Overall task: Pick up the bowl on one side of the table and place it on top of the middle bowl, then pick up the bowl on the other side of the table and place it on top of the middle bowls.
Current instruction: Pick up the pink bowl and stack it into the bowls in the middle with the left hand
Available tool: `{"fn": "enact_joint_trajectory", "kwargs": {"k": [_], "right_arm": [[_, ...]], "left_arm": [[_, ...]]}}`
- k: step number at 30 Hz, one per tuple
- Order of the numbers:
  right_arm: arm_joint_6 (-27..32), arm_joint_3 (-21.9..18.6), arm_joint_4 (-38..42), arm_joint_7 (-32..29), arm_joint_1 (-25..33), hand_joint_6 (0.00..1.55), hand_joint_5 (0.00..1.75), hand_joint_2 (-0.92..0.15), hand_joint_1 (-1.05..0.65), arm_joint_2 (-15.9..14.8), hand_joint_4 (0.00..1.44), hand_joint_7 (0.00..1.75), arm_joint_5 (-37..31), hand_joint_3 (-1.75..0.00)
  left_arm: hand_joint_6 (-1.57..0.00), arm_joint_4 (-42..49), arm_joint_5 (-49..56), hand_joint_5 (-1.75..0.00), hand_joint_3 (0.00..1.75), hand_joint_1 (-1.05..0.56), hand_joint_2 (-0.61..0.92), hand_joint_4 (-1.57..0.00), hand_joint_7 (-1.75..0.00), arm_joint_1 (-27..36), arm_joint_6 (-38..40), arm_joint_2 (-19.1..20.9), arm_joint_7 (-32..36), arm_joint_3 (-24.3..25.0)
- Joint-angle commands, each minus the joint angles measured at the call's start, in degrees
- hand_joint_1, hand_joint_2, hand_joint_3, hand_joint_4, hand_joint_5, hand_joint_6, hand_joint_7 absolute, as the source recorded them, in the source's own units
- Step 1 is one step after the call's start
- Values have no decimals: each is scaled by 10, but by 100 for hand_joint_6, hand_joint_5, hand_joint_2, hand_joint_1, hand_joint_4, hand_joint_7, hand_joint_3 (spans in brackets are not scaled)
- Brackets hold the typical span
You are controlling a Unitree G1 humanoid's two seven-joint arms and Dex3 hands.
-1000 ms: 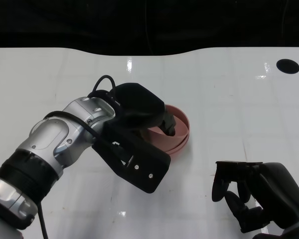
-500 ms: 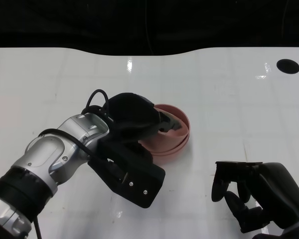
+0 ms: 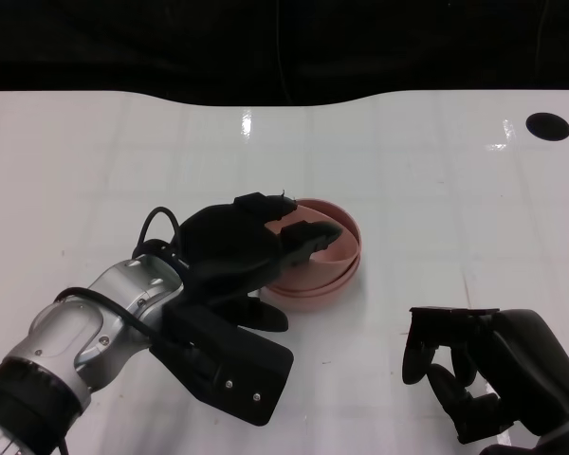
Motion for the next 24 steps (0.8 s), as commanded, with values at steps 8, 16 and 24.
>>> {"fn": "enact_joint_trajectory", "kwargs": {"k": [8,16,24], "right_arm": [[0,-2,-1,2,-3,88,175,-19,-10,-2,95,137,5,-152],[0,-3,-1,5,-3,87,175,-18,-10,-4,95,136,8,-151],[0,-2,-1,1,-3,88,175,-17,-9,-2,95,137,5,-152]], "left_arm": [[-2,32,4,0,58,-80,92,0,-1,15,-3,5,24,-3],[0,54,6,0,60,-80,92,0,0,11,-3,1,25,-9],[0,63,0,0,59,-81,92,0,0,15,-2,-3,31,-7]]}}
